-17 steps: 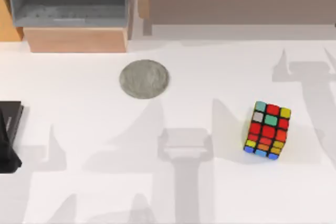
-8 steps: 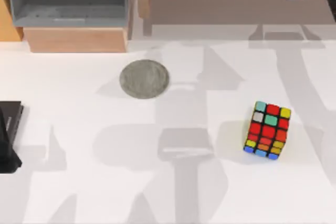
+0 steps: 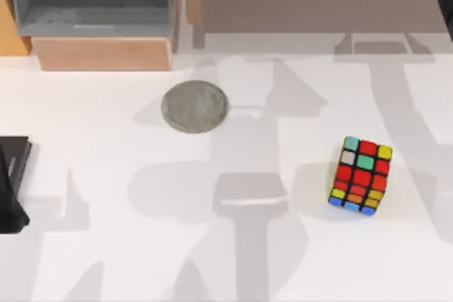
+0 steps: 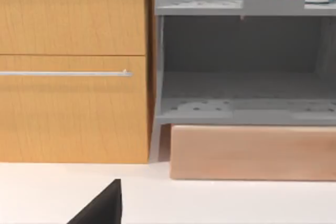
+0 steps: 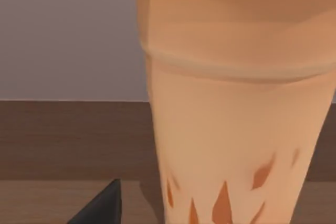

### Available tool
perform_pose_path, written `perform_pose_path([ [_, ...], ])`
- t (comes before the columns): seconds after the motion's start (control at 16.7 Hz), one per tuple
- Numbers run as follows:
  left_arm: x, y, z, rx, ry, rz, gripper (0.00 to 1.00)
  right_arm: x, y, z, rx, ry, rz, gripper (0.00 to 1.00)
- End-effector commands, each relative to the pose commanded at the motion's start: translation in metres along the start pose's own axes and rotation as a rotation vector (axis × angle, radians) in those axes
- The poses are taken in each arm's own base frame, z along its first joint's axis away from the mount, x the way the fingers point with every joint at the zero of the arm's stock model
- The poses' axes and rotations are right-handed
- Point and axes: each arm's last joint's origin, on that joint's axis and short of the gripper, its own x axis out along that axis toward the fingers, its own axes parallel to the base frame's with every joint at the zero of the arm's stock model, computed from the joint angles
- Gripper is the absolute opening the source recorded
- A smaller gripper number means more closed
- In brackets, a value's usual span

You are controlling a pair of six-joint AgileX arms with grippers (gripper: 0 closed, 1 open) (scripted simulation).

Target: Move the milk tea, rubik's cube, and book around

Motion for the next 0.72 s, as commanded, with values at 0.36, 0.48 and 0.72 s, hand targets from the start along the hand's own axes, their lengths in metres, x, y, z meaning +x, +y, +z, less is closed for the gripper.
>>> perform_pose_path([
  [0.36,0.0,0.0,0.0,0.0,0.0,0.0,1.0,0.044,0.003,0.001,0.001,-0.005,0.003,1.0],
  [0.48,0.0,0.0,0.0,0.0,0.0,0.0,1.0,0.062,0.003,0.002,0.001,-0.007,0.004,1.0],
  [0.72,0.0,0.0,0.0,0.0,0.0,0.0,1.0,0.08,0.002,0.001,0.001,-0.004,0.004,1.0],
])
